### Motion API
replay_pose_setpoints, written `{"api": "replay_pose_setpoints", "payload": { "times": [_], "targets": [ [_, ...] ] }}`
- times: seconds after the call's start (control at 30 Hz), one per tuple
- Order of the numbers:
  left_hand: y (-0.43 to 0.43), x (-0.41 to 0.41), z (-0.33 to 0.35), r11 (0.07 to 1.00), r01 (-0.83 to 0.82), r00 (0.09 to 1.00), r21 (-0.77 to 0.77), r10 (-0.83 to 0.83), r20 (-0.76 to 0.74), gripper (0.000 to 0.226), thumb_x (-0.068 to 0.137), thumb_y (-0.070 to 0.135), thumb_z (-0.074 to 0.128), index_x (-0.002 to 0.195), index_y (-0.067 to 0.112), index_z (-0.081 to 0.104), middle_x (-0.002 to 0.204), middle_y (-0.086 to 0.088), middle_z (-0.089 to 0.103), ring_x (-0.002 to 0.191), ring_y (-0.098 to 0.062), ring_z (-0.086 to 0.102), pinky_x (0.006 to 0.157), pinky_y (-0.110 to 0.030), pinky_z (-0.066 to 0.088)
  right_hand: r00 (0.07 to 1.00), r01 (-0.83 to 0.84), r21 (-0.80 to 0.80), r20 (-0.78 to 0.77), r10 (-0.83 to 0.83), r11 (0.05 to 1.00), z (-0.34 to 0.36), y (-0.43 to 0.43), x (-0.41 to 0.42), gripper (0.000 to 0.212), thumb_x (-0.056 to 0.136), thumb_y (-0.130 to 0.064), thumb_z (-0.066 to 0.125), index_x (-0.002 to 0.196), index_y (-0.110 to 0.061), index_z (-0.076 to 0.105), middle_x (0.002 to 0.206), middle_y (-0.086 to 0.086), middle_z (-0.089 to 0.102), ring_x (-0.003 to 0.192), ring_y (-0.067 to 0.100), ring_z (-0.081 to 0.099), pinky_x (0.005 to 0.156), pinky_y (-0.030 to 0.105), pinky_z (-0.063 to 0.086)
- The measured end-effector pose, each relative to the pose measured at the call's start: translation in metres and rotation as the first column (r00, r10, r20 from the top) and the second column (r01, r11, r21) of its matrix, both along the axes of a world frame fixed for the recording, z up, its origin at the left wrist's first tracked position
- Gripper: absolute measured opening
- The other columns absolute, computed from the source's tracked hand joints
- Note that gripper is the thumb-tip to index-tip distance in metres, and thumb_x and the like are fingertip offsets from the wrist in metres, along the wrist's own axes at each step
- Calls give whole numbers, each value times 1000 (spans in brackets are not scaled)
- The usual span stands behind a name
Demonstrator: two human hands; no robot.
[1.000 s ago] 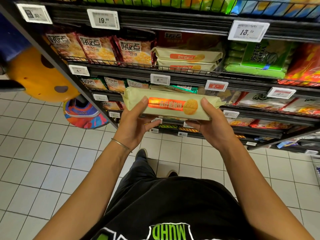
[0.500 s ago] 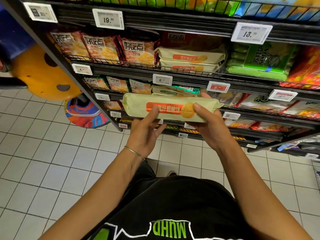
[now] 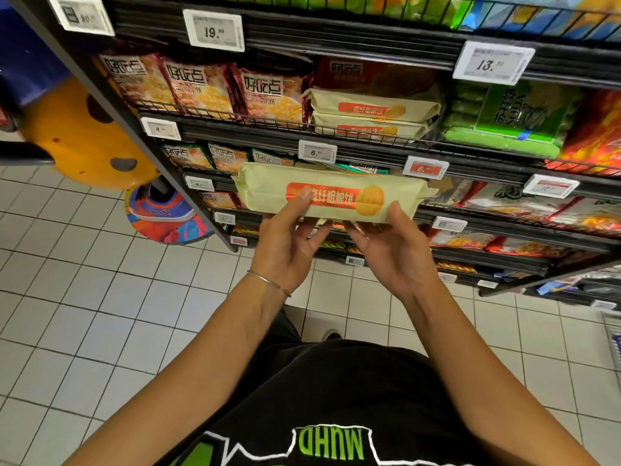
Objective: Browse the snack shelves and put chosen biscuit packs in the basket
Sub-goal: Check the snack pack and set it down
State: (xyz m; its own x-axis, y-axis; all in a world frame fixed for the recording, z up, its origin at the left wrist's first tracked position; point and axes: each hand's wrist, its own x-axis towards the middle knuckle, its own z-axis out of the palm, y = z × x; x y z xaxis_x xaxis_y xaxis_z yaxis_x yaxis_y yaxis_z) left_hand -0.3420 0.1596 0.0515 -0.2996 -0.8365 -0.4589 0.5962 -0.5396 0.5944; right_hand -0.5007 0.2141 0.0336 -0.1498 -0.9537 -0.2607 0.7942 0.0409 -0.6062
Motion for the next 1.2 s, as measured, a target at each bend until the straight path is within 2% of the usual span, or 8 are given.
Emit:
{"api": "replay_pose_setpoints", "payload": {
  "times": [0.13, 0.23, 0.3, 0.47, 0.67, 0.9, 1.07, 1.2],
  "targets": [
    [9, -8, 2, 998, 32, 997, -52, -28, 74, 80, 80, 23, 77, 152, 10, 44, 146, -20, 57, 138, -35, 53, 106, -48, 52, 1000, 10, -3, -13, -10, 1000, -4, -1, 1, 96, 77, -22, 90, 155, -3, 38, 139, 17, 62, 135, 33, 58, 108, 48, 52],
    [20, -18, 1, 992, 95, 993, -78, -89, 77, 74, 83, 21, 79, 148, 7, 47, 141, -19, 59, 138, -35, 53, 114, -53, 43, 995, -35, 6, -93, 35, 999, -7, 0, 1, 58, 96, -10, 64, 150, -3, 45, 136, 17, 65, 131, 32, 61, 105, 45, 53],
    [24, -23, -1, 993, 87, 995, -76, -84, 45, 68, 86, 20, 73, 149, 8, 48, 144, -21, 58, 136, -35, 55, 114, -53, 43, 988, -49, 19, -149, 51, 999, -6, 0, 1, 49, 97, -9, 59, 145, -6, 50, 131, 14, 69, 125, 30, 65, 101, 43, 55],
    [17, -22, -3, 994, 77, 993, -72, -70, 92, 60, 80, 18, 74, 138, 14, 57, 127, -10, 66, 123, -25, 61, 116, -47, 40, 968, -17, 79, -246, 36, 997, 0, 0, 0, 64, 92, -13, 63, 152, -2, 43, 128, 11, 69, 119, 25, 67, 99, 41, 56],
    [8, -20, 2, 996, 44, 999, -79, -43, 10, 54, 81, 10, 73, 132, 12, 57, 124, -16, 62, 120, -31, 59, 112, -49, 44, 984, 47, 100, -175, -29, 994, 1, 1, -4, 69, 88, -10, 64, 152, -1, 41, 133, 17, 62, 125, 31, 62, 97, 43, 58],
    [2, -17, 1, 996, -24, 1000, -88, 23, -6, 59, 80, 9, 68, 137, 8, 54, 130, -21, 58, 141, -44, 46, 117, -58, 39, 987, 69, 97, -151, -54, 993, 1, 2, -11, 74, 85, -10, 65, 154, -2, 39, 136, 19, 61, 131, 33, 60, 94, 42, 59],
    [3, -14, -1, 998, -17, 1000, -65, 16, -11, 64, 81, 12, 68, 143, 7, 51, 131, -20, 57, 133, -40, 53, 117, -58, 38, 985, 58, 96, -169, -41, 994, 0, 3, -13, 75, 84, -13, 66, 154, -4, 39, 132, 15, 64, 124, 29, 64, 95, 43, 59],
    [0, -9, -4, 999, -20, 998, -31, 18, -68, 50, 81, 15, 70, 130, 13, 58, 130, -18, 60, 136, -40, 52, 117, -60, 36, 987, -16, 94, -158, 30, 995, 3, 5, -17, 94, 72, -36, 91, 149, -10, 45, 134, 11, 66, 126, 28, 63, 99, 45, 57]
  ]
}}
